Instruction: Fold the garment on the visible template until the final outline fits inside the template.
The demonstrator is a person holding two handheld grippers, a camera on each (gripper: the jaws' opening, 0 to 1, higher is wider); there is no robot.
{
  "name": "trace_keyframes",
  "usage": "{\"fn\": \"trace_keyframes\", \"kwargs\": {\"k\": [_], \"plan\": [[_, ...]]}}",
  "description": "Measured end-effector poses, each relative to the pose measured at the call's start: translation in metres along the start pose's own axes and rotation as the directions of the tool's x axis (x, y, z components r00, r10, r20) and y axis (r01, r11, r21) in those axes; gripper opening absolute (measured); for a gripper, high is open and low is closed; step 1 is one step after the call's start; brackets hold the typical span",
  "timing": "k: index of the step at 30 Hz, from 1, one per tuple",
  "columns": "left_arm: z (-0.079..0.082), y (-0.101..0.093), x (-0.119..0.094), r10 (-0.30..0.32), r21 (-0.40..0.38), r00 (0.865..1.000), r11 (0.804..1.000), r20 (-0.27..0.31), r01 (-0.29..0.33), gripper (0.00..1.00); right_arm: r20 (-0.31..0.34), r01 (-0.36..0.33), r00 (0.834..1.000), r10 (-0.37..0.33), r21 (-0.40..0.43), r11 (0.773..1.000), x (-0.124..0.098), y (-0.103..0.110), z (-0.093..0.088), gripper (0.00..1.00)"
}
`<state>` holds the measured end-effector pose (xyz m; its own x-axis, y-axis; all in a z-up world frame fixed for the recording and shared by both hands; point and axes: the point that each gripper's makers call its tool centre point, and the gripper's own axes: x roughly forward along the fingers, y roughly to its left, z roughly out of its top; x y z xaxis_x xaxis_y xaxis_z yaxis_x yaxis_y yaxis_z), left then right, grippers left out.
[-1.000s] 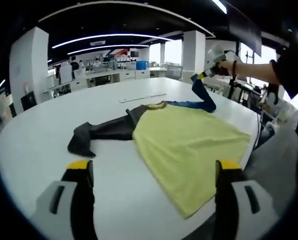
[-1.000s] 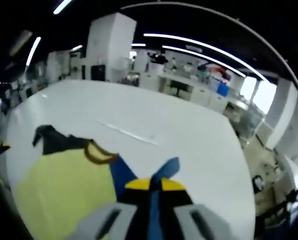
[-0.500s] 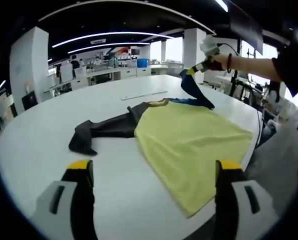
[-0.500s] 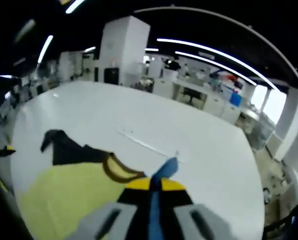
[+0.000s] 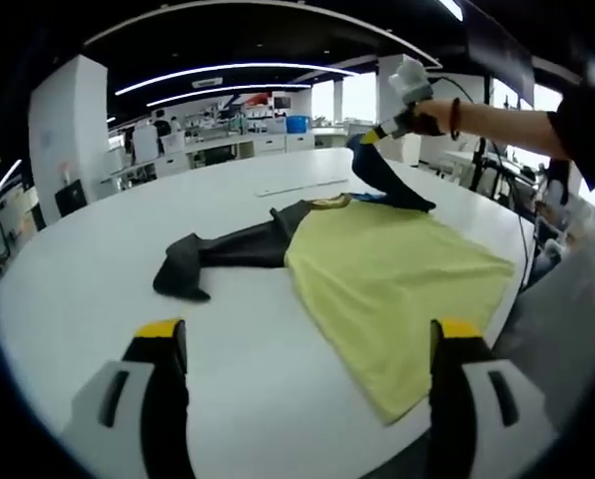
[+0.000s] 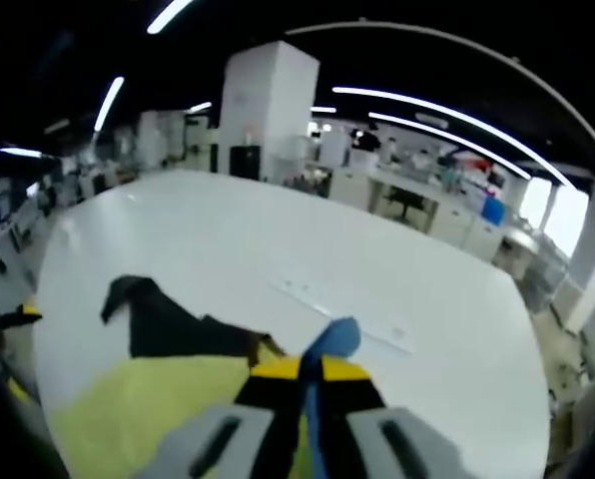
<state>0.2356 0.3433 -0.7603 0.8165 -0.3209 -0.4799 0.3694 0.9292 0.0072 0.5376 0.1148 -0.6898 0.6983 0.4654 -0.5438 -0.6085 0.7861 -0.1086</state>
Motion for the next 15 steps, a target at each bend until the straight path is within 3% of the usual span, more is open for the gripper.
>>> {"fn": "trace_keyframes", "kwargs": {"k": [6,15], "plan": [[-0.004,0.012,-0.001,0.008,0.003,1.000,1.000,0.001,-0.008,0.99,0.025,-0.034,0.999,0.034,-0.003,0.999,0.004,0.020,0.011,0.00],[-0.006,0.014,-0.001,0.023,0.004,1.000,1.000,-0.009,-0.023,0.99,0.040,-0.088,0.995,0.089,-0.028,0.996,0.010,0.049,0.018,0.00]]}}
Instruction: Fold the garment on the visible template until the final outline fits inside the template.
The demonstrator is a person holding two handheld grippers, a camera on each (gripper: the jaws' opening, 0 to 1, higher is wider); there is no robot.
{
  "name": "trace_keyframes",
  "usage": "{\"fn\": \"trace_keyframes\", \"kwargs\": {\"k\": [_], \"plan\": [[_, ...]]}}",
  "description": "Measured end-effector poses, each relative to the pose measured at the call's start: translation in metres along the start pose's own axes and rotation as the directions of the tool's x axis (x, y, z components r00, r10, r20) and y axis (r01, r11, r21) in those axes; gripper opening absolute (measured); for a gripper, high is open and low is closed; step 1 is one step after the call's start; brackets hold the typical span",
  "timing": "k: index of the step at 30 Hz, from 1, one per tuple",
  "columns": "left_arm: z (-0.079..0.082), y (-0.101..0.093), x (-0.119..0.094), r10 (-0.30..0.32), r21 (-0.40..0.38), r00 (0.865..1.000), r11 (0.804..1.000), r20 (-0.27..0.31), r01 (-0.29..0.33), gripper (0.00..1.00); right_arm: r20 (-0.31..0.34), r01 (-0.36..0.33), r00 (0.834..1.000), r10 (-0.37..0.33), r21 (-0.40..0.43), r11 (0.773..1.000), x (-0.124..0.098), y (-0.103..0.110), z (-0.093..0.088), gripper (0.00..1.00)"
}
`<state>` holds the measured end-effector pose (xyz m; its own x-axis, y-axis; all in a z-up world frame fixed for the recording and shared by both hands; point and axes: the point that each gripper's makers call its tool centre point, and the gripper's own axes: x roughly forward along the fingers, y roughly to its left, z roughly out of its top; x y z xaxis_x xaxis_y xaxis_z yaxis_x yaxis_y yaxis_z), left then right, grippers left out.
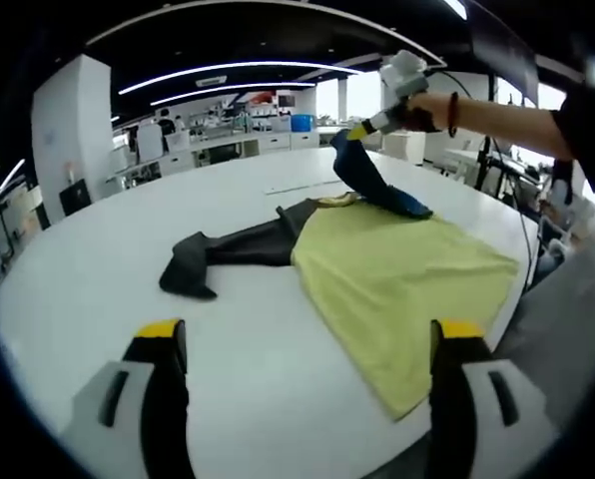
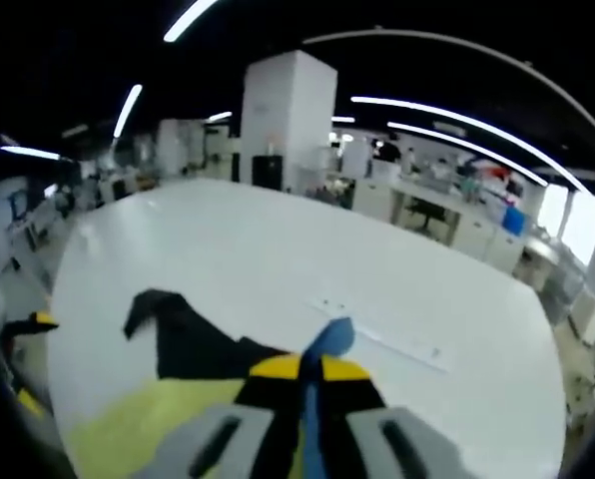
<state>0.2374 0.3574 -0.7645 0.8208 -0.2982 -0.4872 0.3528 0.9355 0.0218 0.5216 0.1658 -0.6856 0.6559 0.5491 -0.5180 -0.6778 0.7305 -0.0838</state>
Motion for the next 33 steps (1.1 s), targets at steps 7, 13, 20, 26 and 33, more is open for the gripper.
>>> {"fn": "trace_keyframes", "kwargs": {"k": [7,13,20,26,33], "plan": [[-0.004,0.006,-0.002,0.019,-0.009,1.000,1.000,-0.010,-0.019,0.99,0.008,-0.046,0.999,0.046,-0.016,0.999,0.001,0.024,0.001,0.00],[-0.008,0.009,-0.003,0.032,-0.021,0.999,0.999,-0.019,-0.032,0.99,0.018,-0.111,0.994,0.112,-0.057,0.992,-0.002,0.054,-0.001,0.00],[-0.009,0.006,-0.004,0.034,-0.026,0.999,0.999,-0.023,-0.035,0.99,-0.003,-0.150,0.989,0.150,-0.088,0.985,0.003,0.075,-0.014,0.00],[-0.008,0.001,-0.006,0.039,-0.029,0.999,0.999,-0.030,-0.040,0.99,-0.029,-0.157,0.988,0.155,-0.110,0.981,0.009,0.089,-0.031,0.00],[-0.008,-0.006,-0.005,0.032,-0.024,0.999,0.999,-0.041,-0.033,0.99,-0.060,-0.184,0.982,0.178,-0.100,0.978,0.021,0.117,-0.057,0.01]]}}
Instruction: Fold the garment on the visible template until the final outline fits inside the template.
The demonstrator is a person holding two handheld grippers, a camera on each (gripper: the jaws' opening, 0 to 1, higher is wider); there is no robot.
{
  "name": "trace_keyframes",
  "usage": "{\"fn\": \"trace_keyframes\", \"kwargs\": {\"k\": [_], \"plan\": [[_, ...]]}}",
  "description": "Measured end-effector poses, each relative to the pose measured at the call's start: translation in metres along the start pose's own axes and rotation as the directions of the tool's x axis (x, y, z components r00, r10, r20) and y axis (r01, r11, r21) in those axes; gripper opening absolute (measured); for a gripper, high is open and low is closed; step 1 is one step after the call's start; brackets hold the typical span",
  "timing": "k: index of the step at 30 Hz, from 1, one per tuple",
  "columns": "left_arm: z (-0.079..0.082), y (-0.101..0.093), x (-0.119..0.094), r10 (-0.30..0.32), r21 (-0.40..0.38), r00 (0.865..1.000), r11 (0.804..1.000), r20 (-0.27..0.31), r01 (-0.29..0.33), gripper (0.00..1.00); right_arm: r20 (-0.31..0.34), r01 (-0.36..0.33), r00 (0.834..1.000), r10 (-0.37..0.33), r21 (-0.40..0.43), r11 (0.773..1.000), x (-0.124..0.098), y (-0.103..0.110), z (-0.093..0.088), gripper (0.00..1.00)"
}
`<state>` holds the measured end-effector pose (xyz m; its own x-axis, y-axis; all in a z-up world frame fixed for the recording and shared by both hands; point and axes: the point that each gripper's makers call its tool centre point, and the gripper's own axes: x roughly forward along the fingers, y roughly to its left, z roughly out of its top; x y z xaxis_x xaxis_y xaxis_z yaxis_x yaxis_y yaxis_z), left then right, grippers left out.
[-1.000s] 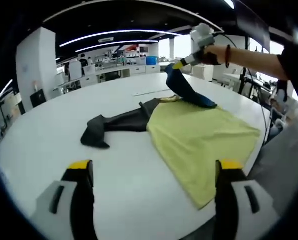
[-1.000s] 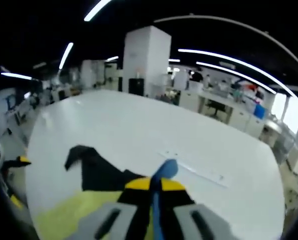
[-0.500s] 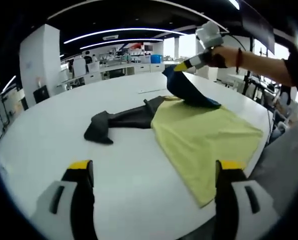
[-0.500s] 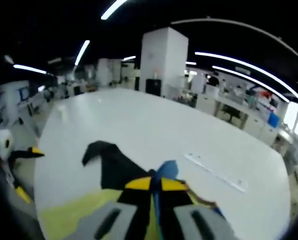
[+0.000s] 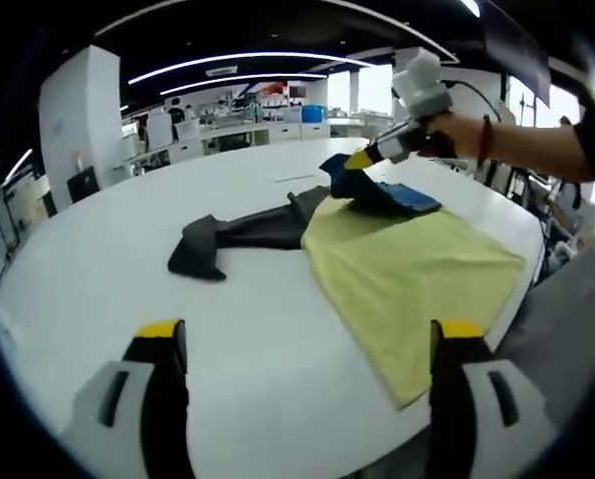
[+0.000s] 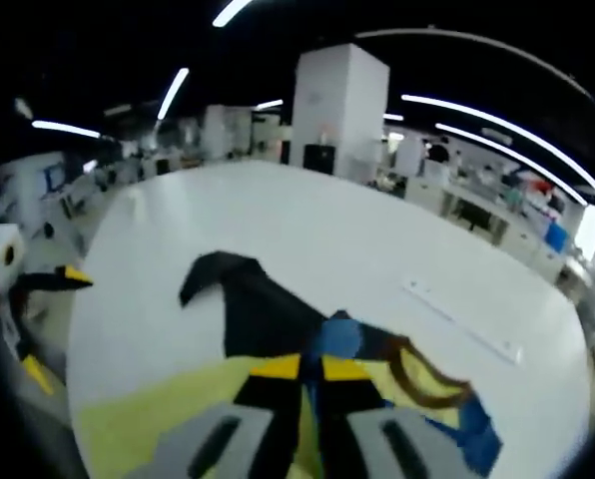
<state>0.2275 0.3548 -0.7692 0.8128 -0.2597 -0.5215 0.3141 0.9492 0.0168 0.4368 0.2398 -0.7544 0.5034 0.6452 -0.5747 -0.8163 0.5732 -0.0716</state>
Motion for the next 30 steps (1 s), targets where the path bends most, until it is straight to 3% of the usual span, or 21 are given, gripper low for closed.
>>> {"fn": "trace_keyframes", "kwargs": {"k": [8,16,21,24,30], "plan": [[0.000,-0.003,-0.002,0.013,-0.007,1.000,1.000,0.000,-0.013,0.99,-0.056,-0.085,0.995,0.083,-0.044,0.995,0.017,0.031,-0.025,0.02],[0.001,-0.001,-0.003,0.015,-0.006,1.000,1.000,0.007,-0.015,0.99,-0.096,-0.231,0.967,0.237,0.066,0.971,0.020,0.066,-0.047,0.10],[0.001,-0.002,-0.003,0.011,-0.006,1.000,1.000,0.003,-0.011,0.99,-0.084,-0.250,0.962,0.261,0.118,0.961,0.011,0.072,-0.048,0.19],[0.001,-0.001,-0.002,0.008,-0.007,1.000,1.000,0.002,-0.008,0.99,-0.079,-0.246,0.964,0.255,0.115,0.963,0.016,0.064,-0.048,0.30],[0.002,0.001,0.001,0.001,0.006,1.000,1.000,-0.005,-0.001,0.99,-0.044,-0.217,0.974,0.224,0.135,0.967,0.009,0.056,-0.050,0.62]]}}
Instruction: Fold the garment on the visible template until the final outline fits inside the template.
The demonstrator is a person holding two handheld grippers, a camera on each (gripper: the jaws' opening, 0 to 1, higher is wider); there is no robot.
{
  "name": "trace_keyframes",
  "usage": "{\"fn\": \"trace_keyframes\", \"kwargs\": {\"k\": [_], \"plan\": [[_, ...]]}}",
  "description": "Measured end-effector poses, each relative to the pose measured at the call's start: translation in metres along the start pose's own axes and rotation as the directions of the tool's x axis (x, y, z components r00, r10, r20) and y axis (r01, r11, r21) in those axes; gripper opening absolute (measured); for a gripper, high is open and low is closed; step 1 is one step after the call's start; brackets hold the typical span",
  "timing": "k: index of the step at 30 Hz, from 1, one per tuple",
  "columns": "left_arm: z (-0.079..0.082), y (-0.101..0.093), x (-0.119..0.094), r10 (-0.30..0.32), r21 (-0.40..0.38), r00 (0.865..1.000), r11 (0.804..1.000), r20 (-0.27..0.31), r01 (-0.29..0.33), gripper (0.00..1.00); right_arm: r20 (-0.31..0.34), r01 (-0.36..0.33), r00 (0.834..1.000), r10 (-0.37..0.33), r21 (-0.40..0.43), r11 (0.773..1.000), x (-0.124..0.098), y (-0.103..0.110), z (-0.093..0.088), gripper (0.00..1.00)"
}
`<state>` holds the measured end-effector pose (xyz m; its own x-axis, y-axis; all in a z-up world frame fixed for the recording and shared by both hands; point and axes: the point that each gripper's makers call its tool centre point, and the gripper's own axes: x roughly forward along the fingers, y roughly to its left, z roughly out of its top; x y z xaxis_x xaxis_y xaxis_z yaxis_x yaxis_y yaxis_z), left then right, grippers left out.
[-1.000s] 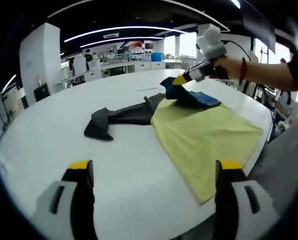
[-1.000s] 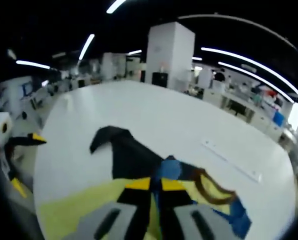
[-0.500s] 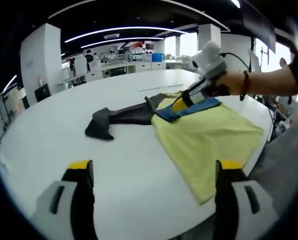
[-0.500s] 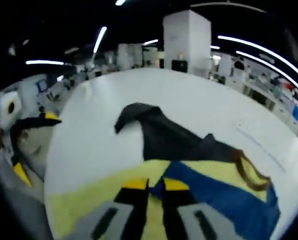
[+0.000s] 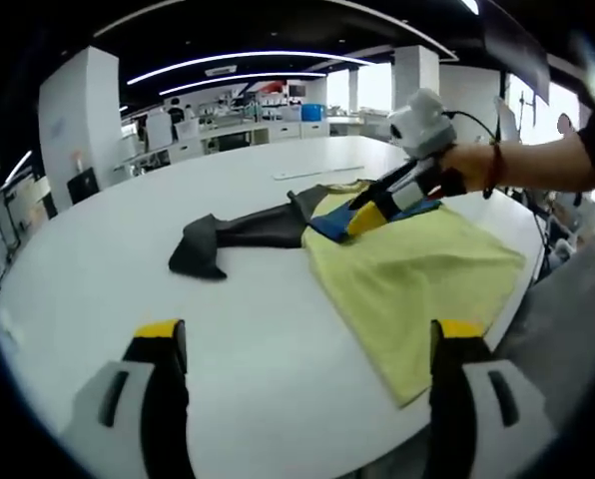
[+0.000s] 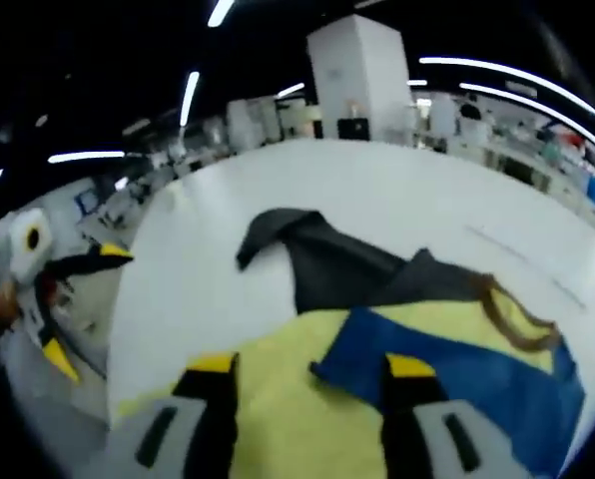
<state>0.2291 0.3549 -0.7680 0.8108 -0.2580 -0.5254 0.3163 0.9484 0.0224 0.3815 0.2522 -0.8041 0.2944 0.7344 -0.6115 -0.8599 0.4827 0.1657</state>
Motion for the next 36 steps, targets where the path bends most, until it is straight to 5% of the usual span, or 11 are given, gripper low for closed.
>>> {"fn": "trace_keyframes", "kwargs": {"k": [10,26,36], "plan": [[0.019,0.001,0.012,-0.033,-0.015,0.999,0.999,0.025,0.033,0.99,0.043,0.070,0.997,-0.070,0.011,0.998,-0.031,-0.021,-0.009,0.99],[0.066,-0.016,0.057,-0.146,0.031,0.987,0.989,0.066,0.144,0.94,0.087,0.155,0.983,-0.160,0.063,0.986,-0.103,-0.049,-0.030,0.99],[0.088,-0.014,0.093,-0.151,-0.002,0.986,0.988,0.076,0.152,0.75,0.130,0.200,0.970,-0.205,0.051,0.979,-0.143,-0.058,-0.038,0.99]]}}
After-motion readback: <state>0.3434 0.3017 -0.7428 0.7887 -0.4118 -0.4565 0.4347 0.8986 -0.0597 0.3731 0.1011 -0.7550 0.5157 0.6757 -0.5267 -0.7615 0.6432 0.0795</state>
